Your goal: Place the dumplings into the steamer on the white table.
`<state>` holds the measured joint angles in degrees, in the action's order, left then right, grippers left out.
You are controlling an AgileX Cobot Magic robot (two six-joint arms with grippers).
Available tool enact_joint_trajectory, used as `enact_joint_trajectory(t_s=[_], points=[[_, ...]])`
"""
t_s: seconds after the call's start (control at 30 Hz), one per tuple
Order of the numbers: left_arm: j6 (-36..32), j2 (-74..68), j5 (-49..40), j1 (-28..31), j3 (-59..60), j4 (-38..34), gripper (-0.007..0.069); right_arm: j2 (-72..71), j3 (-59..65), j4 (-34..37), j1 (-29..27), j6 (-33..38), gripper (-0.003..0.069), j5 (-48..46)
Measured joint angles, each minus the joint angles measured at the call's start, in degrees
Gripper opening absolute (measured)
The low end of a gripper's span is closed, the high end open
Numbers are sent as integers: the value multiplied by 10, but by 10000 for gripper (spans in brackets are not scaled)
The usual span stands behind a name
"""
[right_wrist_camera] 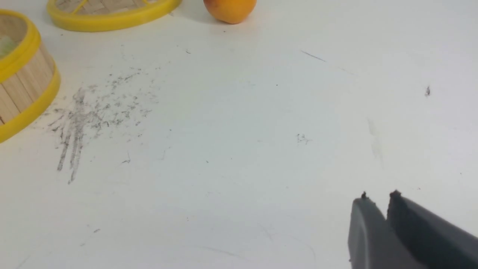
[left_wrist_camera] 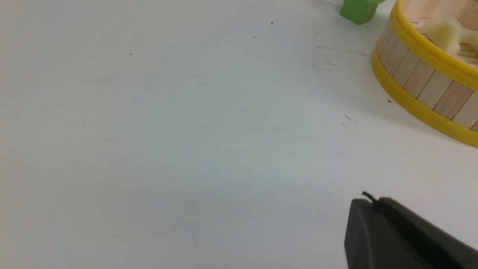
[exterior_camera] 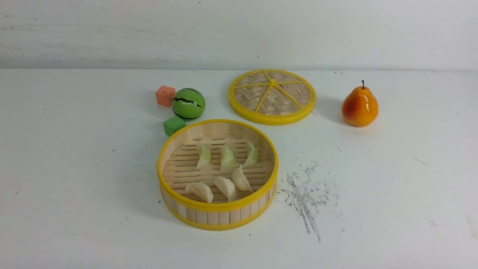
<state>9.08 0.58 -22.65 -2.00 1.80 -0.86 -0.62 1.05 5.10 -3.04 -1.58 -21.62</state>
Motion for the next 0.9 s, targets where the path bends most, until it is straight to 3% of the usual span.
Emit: enact_joint_trajectory(t_s=[0.9], points=[[0,0,-1,0,0,0,-13,0,0,0,0,0,94,0]])
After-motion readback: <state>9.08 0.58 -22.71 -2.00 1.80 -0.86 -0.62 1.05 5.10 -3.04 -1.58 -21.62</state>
